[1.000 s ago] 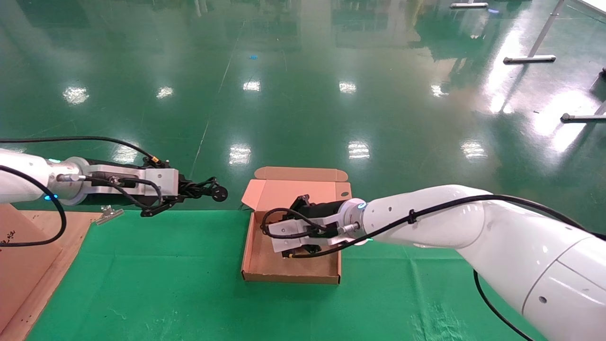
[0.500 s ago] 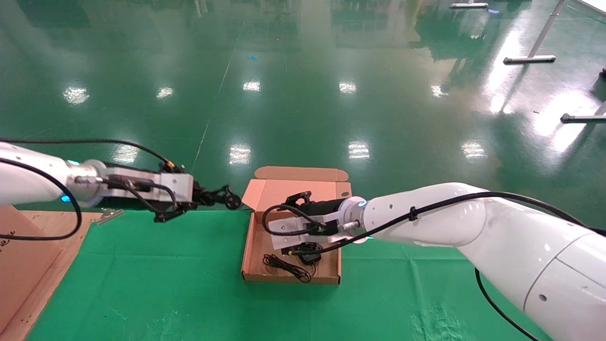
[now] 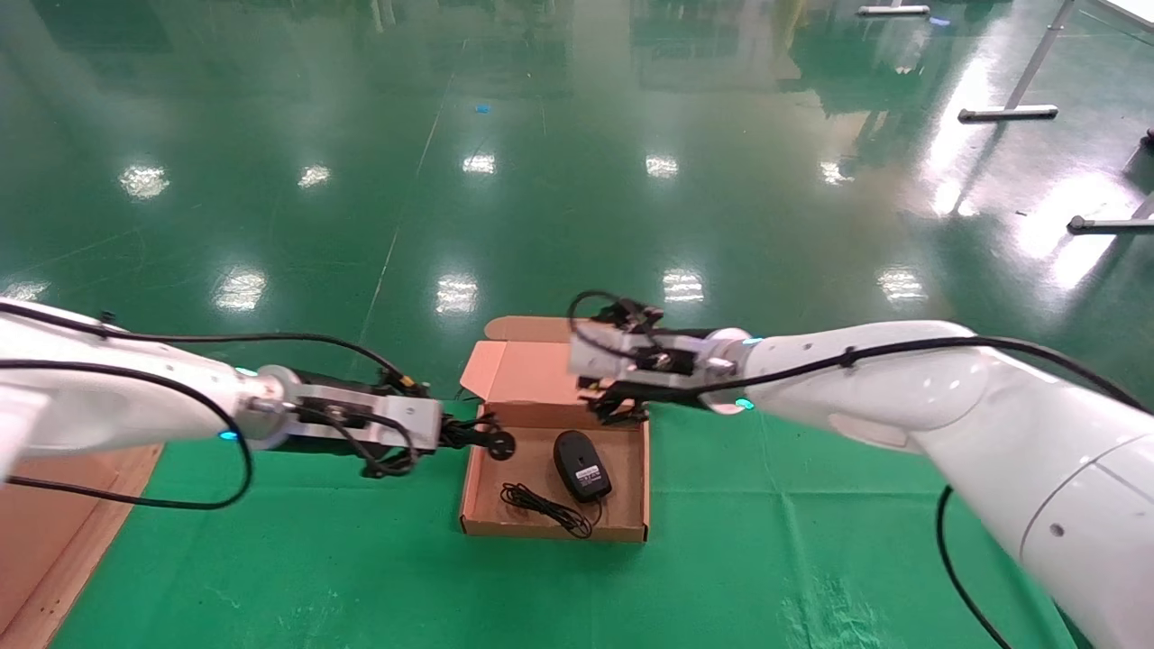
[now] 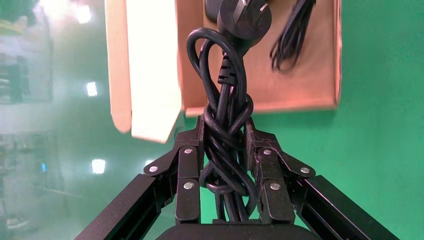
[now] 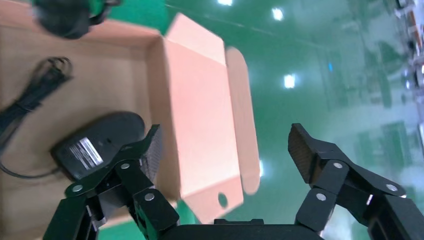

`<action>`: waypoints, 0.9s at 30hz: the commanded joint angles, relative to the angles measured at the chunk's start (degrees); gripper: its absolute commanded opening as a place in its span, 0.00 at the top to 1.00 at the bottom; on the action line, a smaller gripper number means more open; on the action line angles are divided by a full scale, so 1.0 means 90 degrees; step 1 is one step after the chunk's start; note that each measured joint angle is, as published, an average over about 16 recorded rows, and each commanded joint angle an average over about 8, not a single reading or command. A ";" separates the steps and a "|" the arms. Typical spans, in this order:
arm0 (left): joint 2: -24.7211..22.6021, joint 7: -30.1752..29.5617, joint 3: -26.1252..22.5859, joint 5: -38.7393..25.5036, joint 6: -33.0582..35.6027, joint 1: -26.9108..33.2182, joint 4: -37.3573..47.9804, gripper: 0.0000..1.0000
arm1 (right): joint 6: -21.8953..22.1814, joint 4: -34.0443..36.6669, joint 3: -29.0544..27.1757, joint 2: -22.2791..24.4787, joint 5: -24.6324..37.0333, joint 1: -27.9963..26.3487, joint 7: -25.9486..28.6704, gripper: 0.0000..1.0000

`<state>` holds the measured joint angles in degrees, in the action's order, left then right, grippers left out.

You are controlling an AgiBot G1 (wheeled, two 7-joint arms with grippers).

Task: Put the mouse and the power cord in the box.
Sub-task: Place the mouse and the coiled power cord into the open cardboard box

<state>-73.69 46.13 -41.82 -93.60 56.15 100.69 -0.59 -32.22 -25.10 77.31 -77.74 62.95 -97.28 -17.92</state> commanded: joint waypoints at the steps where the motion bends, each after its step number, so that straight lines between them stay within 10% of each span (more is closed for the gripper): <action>1: -0.0122 0.0030 0.0020 0.0027 -0.0119 -0.0108 -0.0014 1.00 | -0.0031 0.0191 -0.0067 0.0020 -0.0153 -0.0018 -0.0013 0.00; 22: -0.0536 -0.0168 -0.0260 0.0750 -0.1616 -0.1651 -0.1781 0.99 | -0.1798 0.1632 -0.0845 0.0589 -0.1269 -0.0137 -0.1501 0.00; 27: -0.0536 -0.0304 -0.0511 0.0912 -0.1903 -0.1810 -0.1984 0.49 | -0.1997 0.1819 -0.0946 0.0604 -0.1400 -0.0141 -0.1791 0.00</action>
<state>-78.52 43.61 -46.05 -85.62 39.51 84.66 -18.11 -49.87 -8.96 68.92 -72.34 50.51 -98.56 -33.49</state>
